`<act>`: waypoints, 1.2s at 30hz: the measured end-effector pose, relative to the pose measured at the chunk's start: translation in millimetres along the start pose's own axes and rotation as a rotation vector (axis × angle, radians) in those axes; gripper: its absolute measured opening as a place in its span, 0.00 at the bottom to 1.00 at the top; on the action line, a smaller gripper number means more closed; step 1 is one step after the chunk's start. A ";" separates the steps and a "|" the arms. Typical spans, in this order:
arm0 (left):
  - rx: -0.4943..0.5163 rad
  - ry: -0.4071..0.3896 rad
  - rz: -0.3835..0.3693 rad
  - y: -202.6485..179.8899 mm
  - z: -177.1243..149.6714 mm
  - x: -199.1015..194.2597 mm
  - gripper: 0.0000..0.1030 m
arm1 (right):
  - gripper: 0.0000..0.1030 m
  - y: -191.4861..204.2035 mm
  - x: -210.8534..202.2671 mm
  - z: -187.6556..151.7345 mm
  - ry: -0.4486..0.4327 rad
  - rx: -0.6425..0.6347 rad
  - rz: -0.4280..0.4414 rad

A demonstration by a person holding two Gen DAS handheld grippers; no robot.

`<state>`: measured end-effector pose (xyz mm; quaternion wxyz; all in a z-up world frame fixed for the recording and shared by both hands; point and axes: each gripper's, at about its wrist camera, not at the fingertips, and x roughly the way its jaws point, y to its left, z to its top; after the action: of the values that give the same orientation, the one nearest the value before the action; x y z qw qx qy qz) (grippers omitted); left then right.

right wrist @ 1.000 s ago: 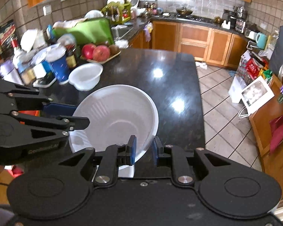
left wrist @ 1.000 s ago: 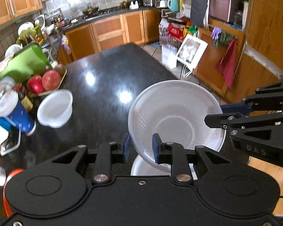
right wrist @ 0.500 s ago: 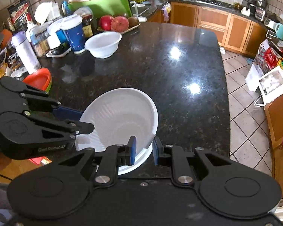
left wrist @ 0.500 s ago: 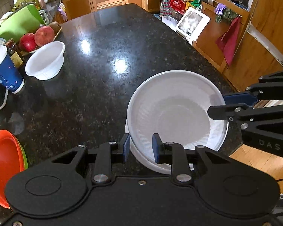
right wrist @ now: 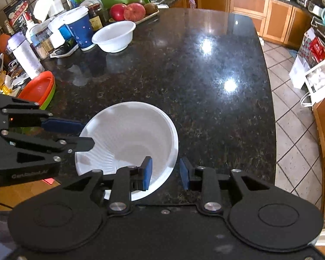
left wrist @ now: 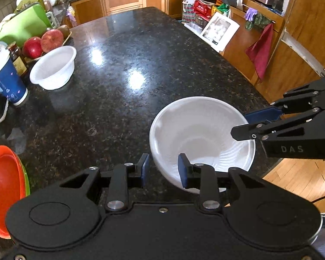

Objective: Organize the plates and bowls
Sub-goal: 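Carry the nested white bowls with both grippers toward the third white bowl, then lower the nested bowls into the third white bowl beside the fruit tray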

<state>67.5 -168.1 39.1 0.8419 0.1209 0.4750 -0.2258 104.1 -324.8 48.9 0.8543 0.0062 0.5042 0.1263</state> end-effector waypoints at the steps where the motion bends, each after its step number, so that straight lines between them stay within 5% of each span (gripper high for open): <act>1: -0.005 0.007 -0.006 1.1 -0.1 1.9 0.38 | 0.30 -0.7 2.2 0.2 0.006 0.004 0.005; 11: -0.078 0.068 -0.041 8.3 6.1 33.8 0.38 | 0.18 -5.9 22.4 6.4 0.033 0.012 0.023; 24: -0.169 0.031 0.004 28.7 37.9 63.0 0.37 | 0.15 -23.3 51.7 53.7 -0.012 0.029 0.056; 32: -0.205 0.027 0.012 42.0 43.0 62.1 0.38 | 0.27 -29.9 56.3 67.1 -0.012 0.022 0.069; 36: -0.216 -0.016 0.020 52.0 42.1 43.8 0.48 | 0.30 -35.3 40.9 76.9 -0.055 0.020 0.055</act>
<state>144.1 -152.1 23.0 0.8560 0.0322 0.4887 -0.1657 196.6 -341.0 46.7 0.8639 0.0322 0.4813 0.1445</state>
